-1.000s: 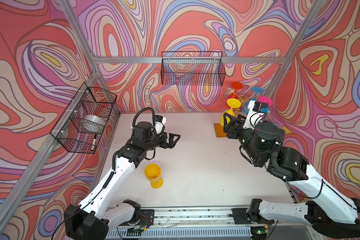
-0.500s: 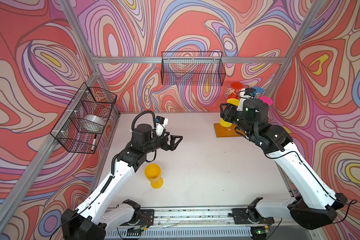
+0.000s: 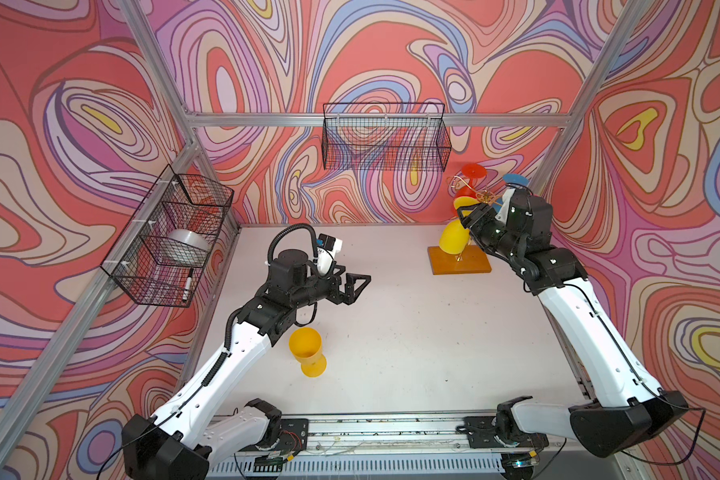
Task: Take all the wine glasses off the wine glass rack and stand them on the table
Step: 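Move the right gripper to the rack while the left gripper rises and waits, then close the right gripper on the foot of the hanging yellow glass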
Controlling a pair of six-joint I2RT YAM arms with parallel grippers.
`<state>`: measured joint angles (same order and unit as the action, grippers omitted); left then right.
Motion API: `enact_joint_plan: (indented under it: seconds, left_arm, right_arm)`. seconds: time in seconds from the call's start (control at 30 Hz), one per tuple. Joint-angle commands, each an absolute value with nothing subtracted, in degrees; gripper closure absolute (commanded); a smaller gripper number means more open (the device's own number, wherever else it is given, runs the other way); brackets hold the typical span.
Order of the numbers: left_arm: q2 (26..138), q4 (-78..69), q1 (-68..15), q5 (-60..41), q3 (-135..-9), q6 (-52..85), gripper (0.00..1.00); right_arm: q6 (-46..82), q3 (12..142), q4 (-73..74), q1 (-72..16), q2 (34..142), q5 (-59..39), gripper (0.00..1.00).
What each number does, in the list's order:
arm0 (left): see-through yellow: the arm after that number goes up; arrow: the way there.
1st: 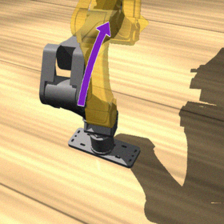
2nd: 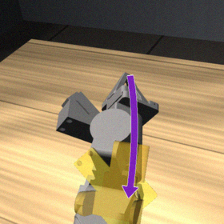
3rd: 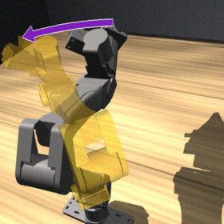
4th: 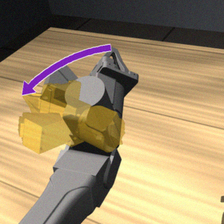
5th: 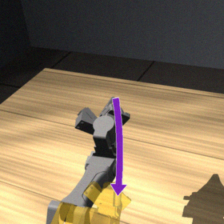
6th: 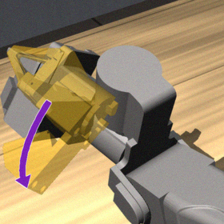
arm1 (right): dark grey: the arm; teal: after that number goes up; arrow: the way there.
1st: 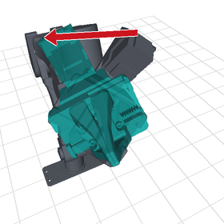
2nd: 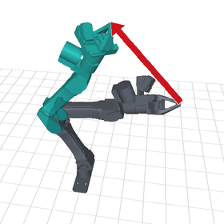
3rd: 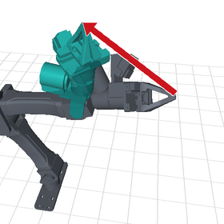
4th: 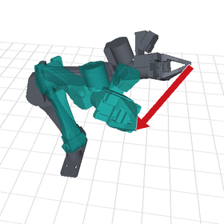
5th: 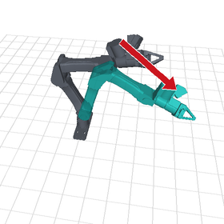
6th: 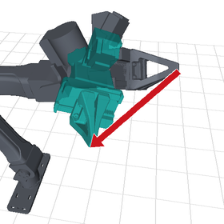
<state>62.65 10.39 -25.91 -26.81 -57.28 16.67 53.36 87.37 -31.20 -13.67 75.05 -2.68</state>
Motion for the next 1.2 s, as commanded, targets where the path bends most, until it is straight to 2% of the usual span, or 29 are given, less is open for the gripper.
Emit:
enact_joint_plan:
  seconds: [0.0, 0.43, 1.17]
  left_arm:
    - [60.99, 6.64, -26.86, -26.23, -55.45, 15.08, 0.07]
    - [59.42, 3.52, -28.05, -24.70, -52.92, 14.41, 0.06]
    - [60.38, 3.87, -28.12, -23.43, -52.91, 14.31, 0.07]
  right_arm:
    - [59.25, 87.10, -28.19, -12.84, 73.98, -3.33, 0.38]
    - [67.87, 88.24, -30.74, -11.16, 75.17, 1.55, 0.40]
    - [73.20, 87.73, -26.45, -9.68, 81.27, 0.81, 0.45]
